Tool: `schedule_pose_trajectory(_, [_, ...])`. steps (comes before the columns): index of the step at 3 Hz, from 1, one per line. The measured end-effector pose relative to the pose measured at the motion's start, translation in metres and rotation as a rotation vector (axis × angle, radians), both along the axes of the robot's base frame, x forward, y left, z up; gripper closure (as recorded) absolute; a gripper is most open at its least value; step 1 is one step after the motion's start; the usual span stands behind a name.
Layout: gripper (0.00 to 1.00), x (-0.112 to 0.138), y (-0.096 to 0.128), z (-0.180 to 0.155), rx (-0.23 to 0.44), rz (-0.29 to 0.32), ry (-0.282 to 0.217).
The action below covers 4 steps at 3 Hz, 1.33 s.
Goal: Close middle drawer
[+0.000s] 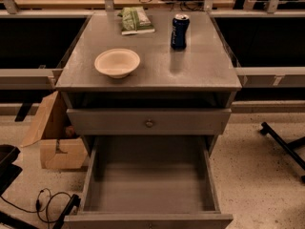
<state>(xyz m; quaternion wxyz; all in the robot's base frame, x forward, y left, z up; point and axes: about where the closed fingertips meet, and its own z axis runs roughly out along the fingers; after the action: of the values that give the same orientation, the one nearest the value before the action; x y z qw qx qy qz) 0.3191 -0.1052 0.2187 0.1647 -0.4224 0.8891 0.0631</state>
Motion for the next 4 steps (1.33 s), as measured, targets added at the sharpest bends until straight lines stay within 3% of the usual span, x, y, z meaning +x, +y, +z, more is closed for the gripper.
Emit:
schedule_pose_trajectory(2, [1.00, 0.035, 0.004, -0.024, 0.047, 0.011, -0.047])
schedule_pose_trajectory(4, [1.00, 0.056, -0.005, -0.017, 0.041, 0.017, -0.080])
